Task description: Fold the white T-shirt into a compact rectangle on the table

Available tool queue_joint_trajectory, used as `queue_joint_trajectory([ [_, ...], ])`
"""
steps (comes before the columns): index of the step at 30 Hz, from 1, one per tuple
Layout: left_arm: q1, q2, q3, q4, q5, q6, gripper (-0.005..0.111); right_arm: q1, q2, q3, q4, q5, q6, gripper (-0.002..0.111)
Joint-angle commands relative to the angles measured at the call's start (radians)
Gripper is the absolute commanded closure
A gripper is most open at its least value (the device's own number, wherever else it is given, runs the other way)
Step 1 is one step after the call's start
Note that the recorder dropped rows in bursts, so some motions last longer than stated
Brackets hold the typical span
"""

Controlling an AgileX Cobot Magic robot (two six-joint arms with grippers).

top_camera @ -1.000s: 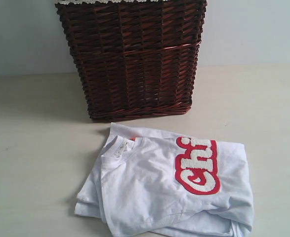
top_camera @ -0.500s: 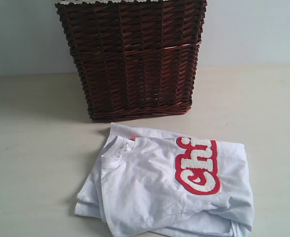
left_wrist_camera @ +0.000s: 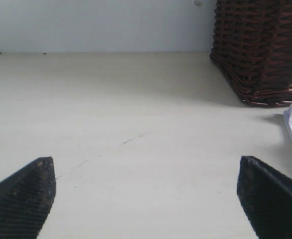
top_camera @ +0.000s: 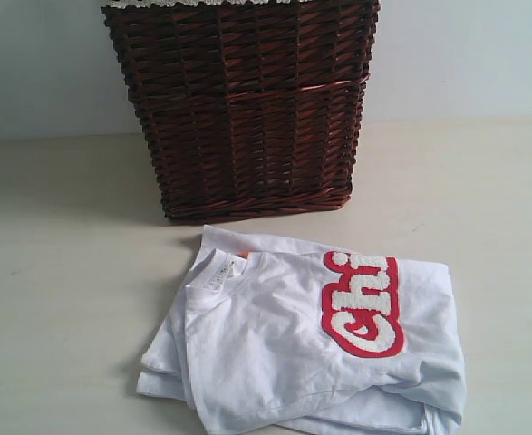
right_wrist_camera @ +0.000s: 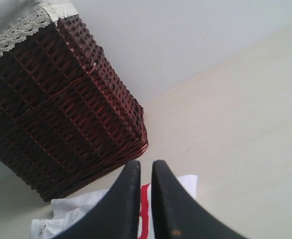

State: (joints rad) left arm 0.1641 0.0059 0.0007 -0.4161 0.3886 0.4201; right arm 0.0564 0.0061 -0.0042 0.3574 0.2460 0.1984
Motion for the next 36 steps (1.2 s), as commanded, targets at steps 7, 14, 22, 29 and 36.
queue_joint_trajectory([
  [7, 0.001, -0.006, -0.001, -0.008, -0.004, -0.008, 0.013, -0.005, -0.006, 0.004, -0.373, 0.006, 0.098, 0.098],
  [14, 0.001, -0.006, -0.001, -0.008, -0.004, -0.008, 0.013, -0.005, -0.006, 0.004, -0.375, 0.034, -0.097, 0.098],
  [22, 0.001, -0.006, -0.001, -0.008, -0.004, -0.008, 0.013, -0.005, -0.006, 0.004, -0.375, 0.034, -0.126, 0.098],
  [29, 0.001, -0.006, -0.001, -0.008, -0.004, -0.008, 0.013, -0.005, -0.006, 0.004, -0.375, 0.034, -0.121, 0.098],
  [36, 0.001, -0.006, -0.001, -0.008, -0.004, -0.008, 0.013, -0.005, -0.006, 0.004, -0.370, 0.034, -0.120, 0.098],
])
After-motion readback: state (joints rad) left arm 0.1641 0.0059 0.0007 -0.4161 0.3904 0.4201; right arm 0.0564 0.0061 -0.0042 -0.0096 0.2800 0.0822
